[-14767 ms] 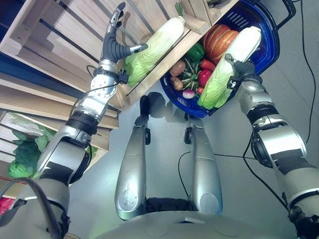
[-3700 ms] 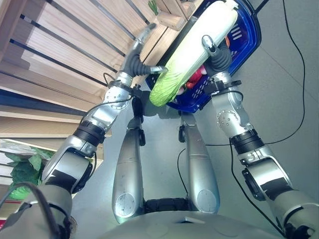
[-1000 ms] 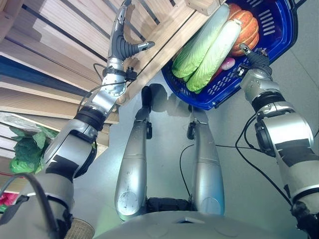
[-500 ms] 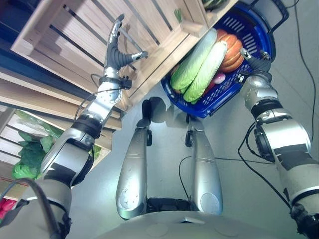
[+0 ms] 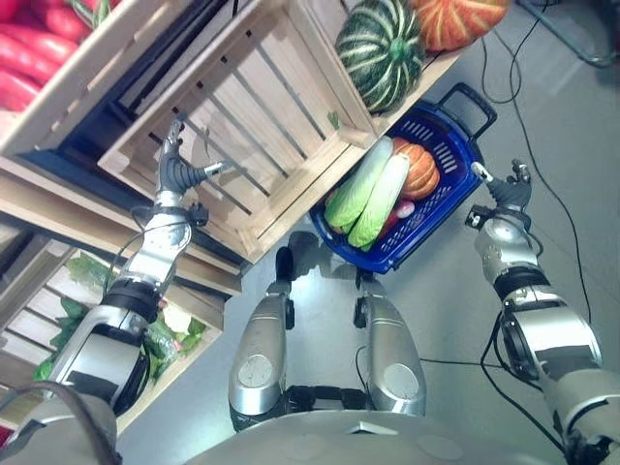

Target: Pick up fruits and vegetables into the basket

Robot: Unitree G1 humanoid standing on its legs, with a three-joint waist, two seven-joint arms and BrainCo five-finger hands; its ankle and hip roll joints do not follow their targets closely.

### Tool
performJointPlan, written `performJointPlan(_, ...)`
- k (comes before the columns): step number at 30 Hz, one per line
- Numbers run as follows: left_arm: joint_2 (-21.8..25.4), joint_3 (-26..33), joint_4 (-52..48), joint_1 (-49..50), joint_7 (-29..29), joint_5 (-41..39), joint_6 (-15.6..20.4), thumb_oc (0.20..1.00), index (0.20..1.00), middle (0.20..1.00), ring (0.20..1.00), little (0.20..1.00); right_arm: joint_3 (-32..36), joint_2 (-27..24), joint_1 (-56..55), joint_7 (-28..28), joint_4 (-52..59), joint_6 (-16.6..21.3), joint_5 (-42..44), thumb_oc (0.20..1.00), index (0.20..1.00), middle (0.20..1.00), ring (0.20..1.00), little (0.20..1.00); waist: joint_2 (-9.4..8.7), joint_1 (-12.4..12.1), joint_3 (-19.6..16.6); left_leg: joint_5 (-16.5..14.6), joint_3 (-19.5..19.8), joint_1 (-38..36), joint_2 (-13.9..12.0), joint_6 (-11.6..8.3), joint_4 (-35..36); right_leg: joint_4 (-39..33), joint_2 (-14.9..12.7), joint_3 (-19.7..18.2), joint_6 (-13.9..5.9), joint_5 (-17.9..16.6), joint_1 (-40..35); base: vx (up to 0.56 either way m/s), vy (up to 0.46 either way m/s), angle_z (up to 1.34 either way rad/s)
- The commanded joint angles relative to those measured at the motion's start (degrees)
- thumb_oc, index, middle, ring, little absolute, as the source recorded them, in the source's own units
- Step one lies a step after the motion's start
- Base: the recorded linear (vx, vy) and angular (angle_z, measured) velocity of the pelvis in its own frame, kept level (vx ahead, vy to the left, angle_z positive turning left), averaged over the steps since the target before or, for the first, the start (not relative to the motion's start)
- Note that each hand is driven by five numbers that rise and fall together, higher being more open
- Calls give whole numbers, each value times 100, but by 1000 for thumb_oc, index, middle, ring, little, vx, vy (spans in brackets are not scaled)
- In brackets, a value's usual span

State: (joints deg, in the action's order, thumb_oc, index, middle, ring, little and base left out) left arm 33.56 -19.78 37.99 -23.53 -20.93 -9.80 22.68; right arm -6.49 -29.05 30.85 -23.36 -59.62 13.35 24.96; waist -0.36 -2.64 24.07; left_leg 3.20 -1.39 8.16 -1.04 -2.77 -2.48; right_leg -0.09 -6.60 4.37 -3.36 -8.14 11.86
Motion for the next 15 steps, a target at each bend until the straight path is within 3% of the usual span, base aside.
performJointPlan(1,-219,117,430,342,340,447,137,1000,1000,1000,1000,1000,53,-134,-577,148,-33,135,-295,1000,1000,1000,1000,1000,1,71,-949,-290,264,-21,136,40,-27,449,-29,214,-205,640,-444,137,19,-1)
performJointPlan(8,-705,227,1350,1442,1138,836,263,1000,1000,1000,1000,1000,277,265,-1756,531,-192,-116,-830,1000,1000,1000,1000,1000,-18,125,-1668,-360,179,-721,34,72,212,191,7,181,-244,636,-1083,180,20,-4)
performJointPlan(15,-1069,368,2436,1894,1929,718,116,1000,1000,1000,1000,1000,191,819,-2258,915,-795,-348,-1220,1000,1000,1000,1000,1000,-31,168,-1923,-303,109,-1123,-77,44,580,-7,22,226,-280,668,-1443,78,7,-3)
